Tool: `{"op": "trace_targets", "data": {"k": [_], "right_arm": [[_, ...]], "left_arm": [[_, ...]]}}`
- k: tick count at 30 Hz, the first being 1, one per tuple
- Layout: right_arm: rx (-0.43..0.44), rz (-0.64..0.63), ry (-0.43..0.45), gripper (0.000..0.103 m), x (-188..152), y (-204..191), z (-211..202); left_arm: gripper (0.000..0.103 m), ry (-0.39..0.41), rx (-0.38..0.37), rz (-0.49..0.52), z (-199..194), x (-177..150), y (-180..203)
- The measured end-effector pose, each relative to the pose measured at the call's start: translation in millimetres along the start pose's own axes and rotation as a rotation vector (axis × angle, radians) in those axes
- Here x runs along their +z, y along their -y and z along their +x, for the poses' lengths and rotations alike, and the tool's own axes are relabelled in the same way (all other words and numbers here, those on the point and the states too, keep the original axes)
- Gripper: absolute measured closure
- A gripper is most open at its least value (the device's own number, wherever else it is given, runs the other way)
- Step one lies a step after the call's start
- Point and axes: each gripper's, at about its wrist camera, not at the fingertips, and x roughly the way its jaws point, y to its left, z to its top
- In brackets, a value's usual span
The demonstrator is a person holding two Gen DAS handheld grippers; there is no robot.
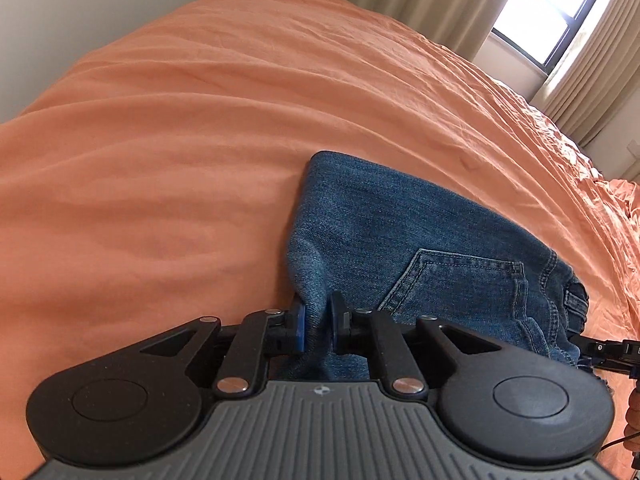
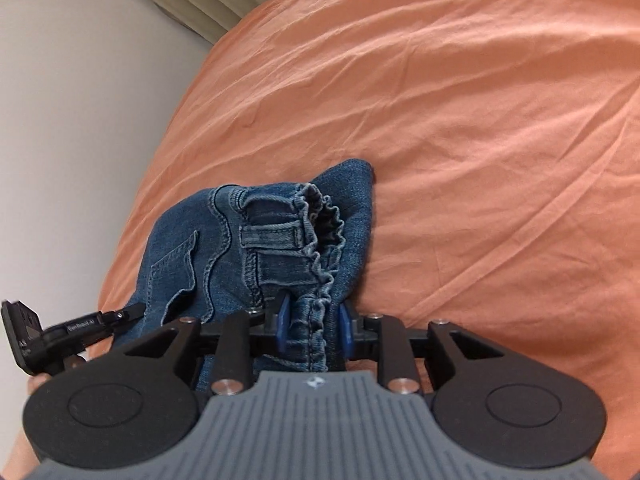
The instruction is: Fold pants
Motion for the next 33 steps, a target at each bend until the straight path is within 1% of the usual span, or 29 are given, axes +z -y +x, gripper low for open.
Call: {"op": "trace_targets", "data": {"k": [1, 3, 5, 6, 8, 10, 12, 13, 16, 17, 20, 23, 25, 27, 28, 29, 31, 33], "right_arm": [[-0.037, -0.073, 0.014, 0.076, -1, -12, -5], [-0.144, -0.251, 0.074, 0.069, -8, -38, -19], [-0.222, -0.407, 0.135, 0.070, -20, -61, -34], [-0.237, -0.461, 0.159, 0.070, -27, -70, -40], [-0.229, -0.552, 0.185, 0.071, -41, -88, -45], [-0.215, -0.601, 0.184, 0.071, -55, -100, -47], [-0.204, -0.597, 0.147, 0.072, -65, -103, -39], [-0.209, -0.585, 0.122, 0.074, -73, -101, -32], [-0.246, -0.566, 0.072, 0.075, -84, -93, -9], [-0.251, -0.556, 0.061, 0.075, -84, -91, -4], [-0.266, -0.543, 0.030, 0.075, -77, -92, 1], [-0.280, -0.547, 0.003, 0.075, -70, -98, -2], [-0.277, -0.544, 0.008, 0.075, -63, -103, -10], [-0.265, -0.547, 0.029, 0.074, -58, -112, -27], [-0.251, -0.547, 0.046, 0.072, -55, -118, -37], [-0.233, -0.548, 0.066, 0.070, -53, -124, -50], [-0.207, -0.554, 0.110, 0.058, -51, -137, -77], [-0.182, -0.561, 0.160, 0.053, -53, -151, -109]], "left_arm": [[0.089, 0.003, 0.009, 0.017, -7, 1, 2], [0.089, 0.027, 0.021, 0.086, -27, 1, 4], [0.089, 0.049, 0.006, 0.151, -49, -6, 8], [0.089, 0.046, -0.002, 0.182, -59, -10, 11], [0.089, 0.038, -0.011, 0.245, -72, -23, 17], [0.089, 0.024, -0.001, 0.302, -77, -37, 24], [0.089, -0.008, 0.025, 0.344, -75, -51, 27], [0.089, -0.021, 0.041, 0.351, -71, -58, 27], [0.089, -0.069, 0.099, 0.380, -53, -76, 23], [0.089, -0.080, 0.107, 0.377, -47, -79, 22], [0.089, -0.100, 0.124, 0.342, -39, -77, 21], [0.089, -0.103, 0.156, 0.344, -46, -68, 29], [0.089, -0.080, 0.176, 0.353, -60, -62, 35], [0.088, -0.031, 0.181, 0.358, -83, -54, 41], [0.088, 0.000, 0.181, 0.363, -99, -51, 46], [0.088, 0.022, 0.182, 0.366, -115, -46, 49], [0.088, 0.076, 0.187, 0.373, -153, -35, 61], [0.085, 0.122, 0.186, 0.378, -189, -28, 72]]}}
